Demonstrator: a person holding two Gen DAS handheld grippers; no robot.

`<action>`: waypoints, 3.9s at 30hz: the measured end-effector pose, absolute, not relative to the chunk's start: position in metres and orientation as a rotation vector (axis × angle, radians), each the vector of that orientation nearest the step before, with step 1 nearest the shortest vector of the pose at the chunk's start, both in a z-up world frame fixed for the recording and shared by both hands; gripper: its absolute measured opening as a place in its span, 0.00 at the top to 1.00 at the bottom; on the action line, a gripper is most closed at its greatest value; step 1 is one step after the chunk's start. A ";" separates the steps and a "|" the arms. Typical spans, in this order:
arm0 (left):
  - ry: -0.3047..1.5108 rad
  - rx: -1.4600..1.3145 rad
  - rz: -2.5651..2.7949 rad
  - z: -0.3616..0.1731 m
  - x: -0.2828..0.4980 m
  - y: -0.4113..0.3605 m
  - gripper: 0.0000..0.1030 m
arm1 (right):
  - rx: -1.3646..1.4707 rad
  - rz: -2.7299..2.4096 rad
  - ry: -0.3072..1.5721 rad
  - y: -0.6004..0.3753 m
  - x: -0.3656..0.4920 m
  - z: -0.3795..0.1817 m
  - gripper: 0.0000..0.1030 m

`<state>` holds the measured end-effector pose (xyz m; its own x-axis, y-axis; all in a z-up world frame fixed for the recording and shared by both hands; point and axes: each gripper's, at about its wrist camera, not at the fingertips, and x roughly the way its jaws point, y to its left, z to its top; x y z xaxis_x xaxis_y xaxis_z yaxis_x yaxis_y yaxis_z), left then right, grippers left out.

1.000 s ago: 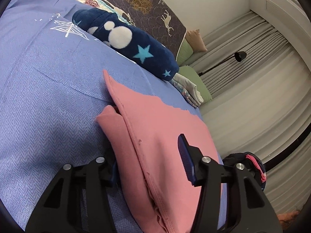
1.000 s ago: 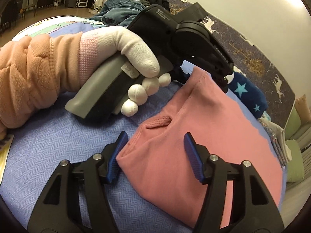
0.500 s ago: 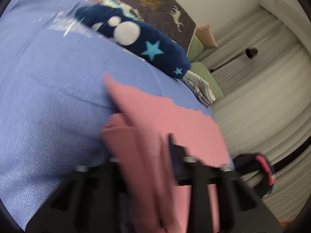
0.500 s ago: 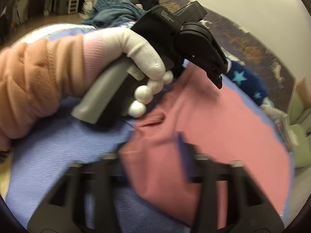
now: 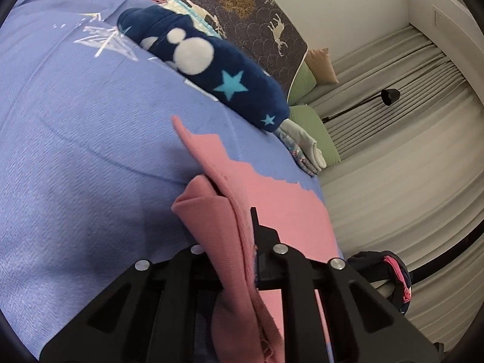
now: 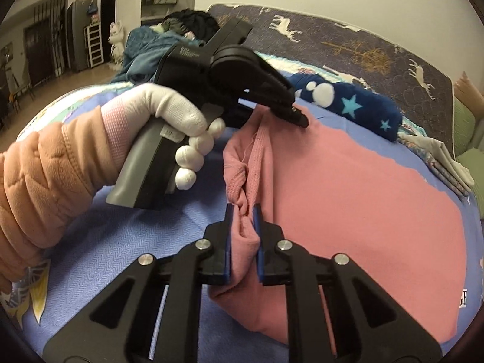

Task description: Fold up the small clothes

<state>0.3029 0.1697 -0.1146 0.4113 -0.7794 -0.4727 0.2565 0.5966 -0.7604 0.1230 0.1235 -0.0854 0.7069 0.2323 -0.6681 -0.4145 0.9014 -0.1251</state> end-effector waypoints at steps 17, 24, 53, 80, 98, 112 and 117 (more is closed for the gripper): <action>0.919 -0.533 -0.721 -0.053 0.302 0.094 0.89 | -0.008 0.310 0.618 0.033 0.103 -0.044 0.89; 0.951 -0.486 -0.728 -0.045 0.305 0.046 0.89 | 0.075 0.291 0.590 -0.010 0.094 -0.036 0.89; 1.055 -0.196 -0.681 -0.053 0.310 -0.169 0.89 | 0.396 0.160 0.608 -0.176 0.057 -0.062 0.89; 0.731 0.198 -0.673 -0.018 0.173 -0.106 0.47 | 0.571 0.109 0.703 -0.221 0.043 -0.095 0.94; 0.842 0.199 -0.610 -0.087 0.072 -0.021 0.37 | 0.576 0.136 0.788 -0.230 0.012 -0.099 0.65; 0.858 0.231 -0.585 -0.100 0.083 -0.038 0.37 | 0.549 0.146 0.671 -0.208 0.008 -0.058 0.96; 0.857 0.229 -0.578 -0.100 0.082 -0.039 0.36 | 0.441 0.045 0.652 -0.219 0.014 -0.051 0.95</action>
<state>0.0817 -0.0394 -0.1001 0.5137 -0.3863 -0.7661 0.5652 0.8241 -0.0366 0.0143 -0.2187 -0.0512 0.7971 0.1771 -0.5772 0.0959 0.9067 0.4106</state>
